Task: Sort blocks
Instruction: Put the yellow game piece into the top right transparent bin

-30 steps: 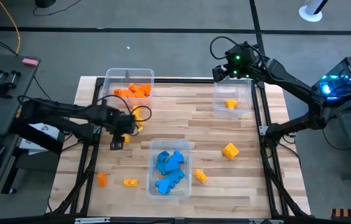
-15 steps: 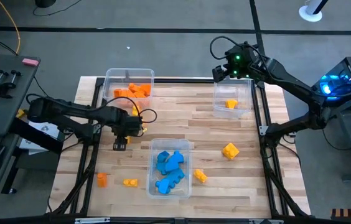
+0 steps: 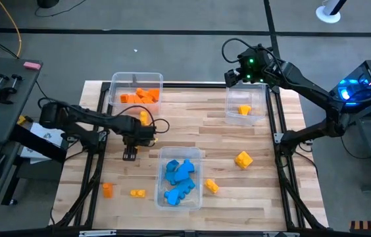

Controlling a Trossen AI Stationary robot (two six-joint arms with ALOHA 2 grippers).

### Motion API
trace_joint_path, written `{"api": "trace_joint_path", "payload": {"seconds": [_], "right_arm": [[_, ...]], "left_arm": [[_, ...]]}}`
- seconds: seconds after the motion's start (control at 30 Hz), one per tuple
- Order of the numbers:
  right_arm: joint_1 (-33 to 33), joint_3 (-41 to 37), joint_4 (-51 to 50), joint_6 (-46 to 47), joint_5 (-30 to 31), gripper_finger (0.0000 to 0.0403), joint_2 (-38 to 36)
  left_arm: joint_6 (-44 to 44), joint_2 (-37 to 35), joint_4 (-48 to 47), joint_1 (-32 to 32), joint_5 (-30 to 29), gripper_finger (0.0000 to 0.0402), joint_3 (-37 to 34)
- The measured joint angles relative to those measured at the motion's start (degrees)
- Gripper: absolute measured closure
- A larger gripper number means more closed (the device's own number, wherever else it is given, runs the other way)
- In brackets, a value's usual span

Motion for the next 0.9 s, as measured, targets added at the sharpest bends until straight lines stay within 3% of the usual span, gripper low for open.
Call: {"api": "trace_joint_path", "payload": {"seconds": [0.2, 0.37, 0.5, 0.63, 0.73, 0.8, 0.9], "right_arm": [[0.0, 0.0, 0.0, 0.0, 0.0, 0.0107, 0.0], [0.0, 0.0, 0.0, 0.0, 0.0, 0.0107, 0.0], [0.0, 0.0, 0.0, -0.1, 0.0, 0.0107, 0.0], [0.0, 0.0, 1.6, -0.5, -0.1, 0.0107, -0.8], [0.0, 0.0, 3.8, -1.0, -2.5, 0.0107, -2.4], [0.0, 0.0, 5.1, -1.0, -4.0, 0.0107, -3.5], [0.1, 0.0, 6.2, -0.9, -5.7, 0.0107, -4.8]], "left_arm": [[0.1, 3.1, -0.1, 0.0, 0.8, 0.0208, 0.0], [0.1, 3.1, -0.4, 0.2, 1.2, 0.0296, 0.1], [-0.2, 1.9, -1.2, 2.2, 3.3, 0.0306, 2.0], [2.7, -1.4, -3.8, 6.6, 4.6, 0.0306, 9.0], [5.0, -3.9, -2.8, 10.4, 1.7, 0.0306, 17.2], [6.2, -4.7, 0.7, 12.7, -0.3, 0.0306, 22.7], [6.2, -4.4, 13.6, 15.6, 0.5, 0.0306, 29.3]]}}
